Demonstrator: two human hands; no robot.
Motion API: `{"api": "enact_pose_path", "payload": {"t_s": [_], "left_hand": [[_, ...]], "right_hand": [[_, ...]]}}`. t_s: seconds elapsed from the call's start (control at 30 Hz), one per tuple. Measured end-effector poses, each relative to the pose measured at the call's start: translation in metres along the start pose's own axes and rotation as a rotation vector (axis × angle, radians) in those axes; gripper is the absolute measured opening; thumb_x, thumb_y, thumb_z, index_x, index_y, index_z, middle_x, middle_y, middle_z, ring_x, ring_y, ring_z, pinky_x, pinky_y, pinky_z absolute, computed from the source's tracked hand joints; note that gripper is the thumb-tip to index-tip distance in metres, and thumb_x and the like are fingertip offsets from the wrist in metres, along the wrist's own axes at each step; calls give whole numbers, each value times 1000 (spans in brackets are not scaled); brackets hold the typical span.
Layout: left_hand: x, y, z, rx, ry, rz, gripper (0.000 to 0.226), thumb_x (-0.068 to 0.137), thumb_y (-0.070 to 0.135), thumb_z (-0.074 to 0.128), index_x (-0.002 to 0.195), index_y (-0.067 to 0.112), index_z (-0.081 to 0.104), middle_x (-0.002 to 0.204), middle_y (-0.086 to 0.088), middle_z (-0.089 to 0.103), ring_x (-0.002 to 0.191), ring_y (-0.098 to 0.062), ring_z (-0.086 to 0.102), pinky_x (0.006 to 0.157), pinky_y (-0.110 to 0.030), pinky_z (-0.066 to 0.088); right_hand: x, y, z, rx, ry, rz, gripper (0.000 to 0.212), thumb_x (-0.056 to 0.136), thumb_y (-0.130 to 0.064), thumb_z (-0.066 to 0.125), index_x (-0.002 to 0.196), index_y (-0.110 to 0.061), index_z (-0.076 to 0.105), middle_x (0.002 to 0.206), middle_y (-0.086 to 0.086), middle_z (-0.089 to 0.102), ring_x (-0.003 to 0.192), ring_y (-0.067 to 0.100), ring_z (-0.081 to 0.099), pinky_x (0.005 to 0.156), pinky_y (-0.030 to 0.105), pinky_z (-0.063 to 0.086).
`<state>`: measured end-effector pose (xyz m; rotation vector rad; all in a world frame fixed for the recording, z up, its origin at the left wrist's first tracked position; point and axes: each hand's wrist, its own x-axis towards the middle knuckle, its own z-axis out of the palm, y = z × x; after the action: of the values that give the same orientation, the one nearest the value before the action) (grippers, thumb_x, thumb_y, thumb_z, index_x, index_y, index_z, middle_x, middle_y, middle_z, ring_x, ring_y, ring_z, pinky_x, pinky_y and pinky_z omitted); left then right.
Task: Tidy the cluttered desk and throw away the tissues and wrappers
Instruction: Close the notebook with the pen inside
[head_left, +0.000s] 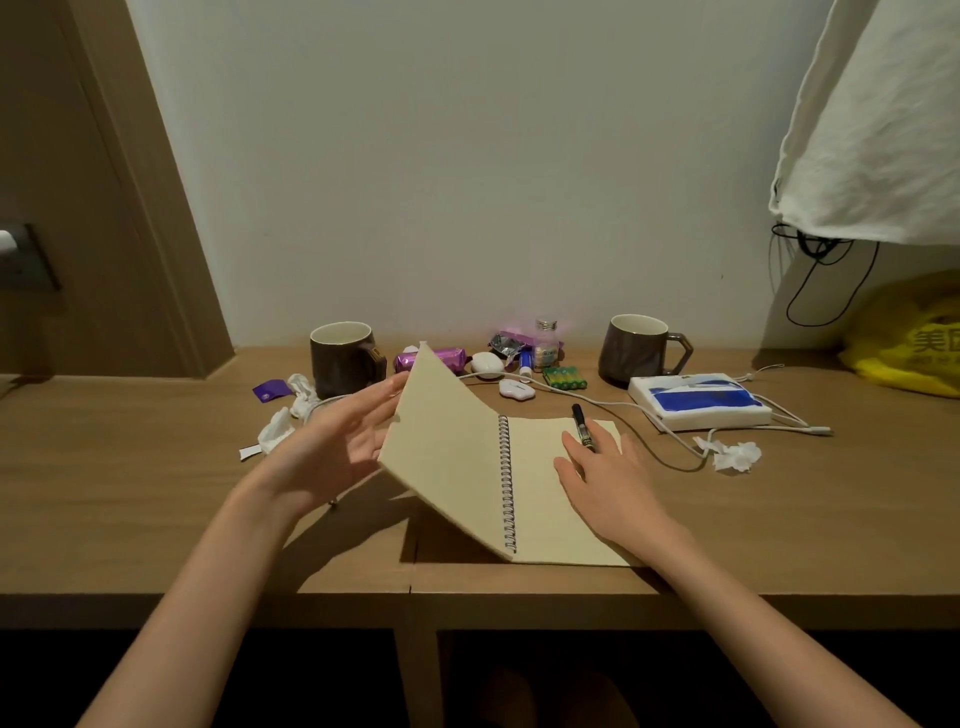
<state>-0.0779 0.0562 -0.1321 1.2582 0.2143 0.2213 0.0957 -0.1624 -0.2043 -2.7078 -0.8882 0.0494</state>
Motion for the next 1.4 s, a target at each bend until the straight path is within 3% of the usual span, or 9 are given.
{"api": "enact_pose_path", "payload": {"t_s": [0.23, 0.47, 0.6, 0.7, 0.8, 1.0, 1.07, 1.2, 1.4], "left_hand": [[-12, -14, 35, 377, 40, 184, 115, 42, 56, 87, 142, 36, 33, 134, 0, 52, 120, -16, 54, 87, -27, 52], [-5, -35, 68, 675, 111, 365, 72, 91, 8, 55, 141, 45, 18, 144, 4, 37, 124, -16, 46, 74, -16, 51], [-2, -48, 81, 1000, 63, 383, 65, 96, 22, 45, 145, 48, 10, 144, 9, 37, 93, -3, 51, 77, -28, 51], [2, -61, 91, 1302, 33, 305, 68, 95, 31, 45, 146, 47, 4, 155, 6, 23, 126, -15, 42, 106, -41, 38], [4, -71, 99, 1450, -23, 255, 73, 90, 39, 53, 147, 44, 8, 158, 6, 15, 140, -16, 24, 115, -43, 27], [9, -80, 94, 1557, -121, 171, 86, 71, 75, 53, 145, 43, 22, 157, 11, 16, 145, -19, 13, 117, -48, 18], [12, -76, 88, 1503, -170, 145, 87, 65, 81, 49, 142, 45, 28, 157, 12, 18, 144, -16, 14, 116, -50, 20], [26, -69, 72, 1305, -38, 168, 53, 82, 64, 44, 128, 38, 53, 148, 5, 38, 135, -12, 35, 110, -48, 32], [46, -62, 56, 1021, 160, 118, 35, 91, 34, 55, 126, 30, 56, 148, -1, 39, 140, -18, 27, 111, -40, 27]], "right_hand": [[8, -27, 9, 197, 48, 1, 49, 100, -39, 35, 146, -24, 34, 161, 4, 10, 147, 36, 0, 119, 52, 7], [3, -21, -10, 783, 85, 8, 46, 101, -26, 39, 147, -25, 32, 158, -1, 23, 145, 17, 20, 115, 39, 22], [0, 2, -21, 1039, -1, 53, 48, 99, -12, 37, 146, -22, 33, 151, 3, 37, 134, 17, 39, 109, 36, 36], [0, 12, -26, 1368, -52, 101, 52, 94, 1, 33, 144, -13, 38, 145, 14, 41, 127, 20, 47, 108, 35, 39], [-1, 16, -28, 1523, -58, 127, 45, 99, -5, 34, 143, -9, 38, 146, 17, 39, 133, 27, 42, 111, 39, 37], [-9, 13, -26, 1152, -46, -1, 36, 98, -24, 49, 134, -24, 49, 135, 1, 55, 116, 11, 56, 95, 24, 45], [-7, 13, -21, 950, -1, -9, 45, 98, -25, 49, 141, -22, 42, 147, 1, 44, 129, 14, 46, 99, 24, 38], [-5, 10, -16, 758, 13, -64, 54, 97, -27, 50, 147, -16, 32, 156, 3, 28, 141, 16, 31, 104, 24, 30], [-4, -3, -12, 495, 20, -41, 74, 91, -47, 54, 150, -15, 23, 160, 3, 13, 145, 20, 21, 114, 38, 26]]}}
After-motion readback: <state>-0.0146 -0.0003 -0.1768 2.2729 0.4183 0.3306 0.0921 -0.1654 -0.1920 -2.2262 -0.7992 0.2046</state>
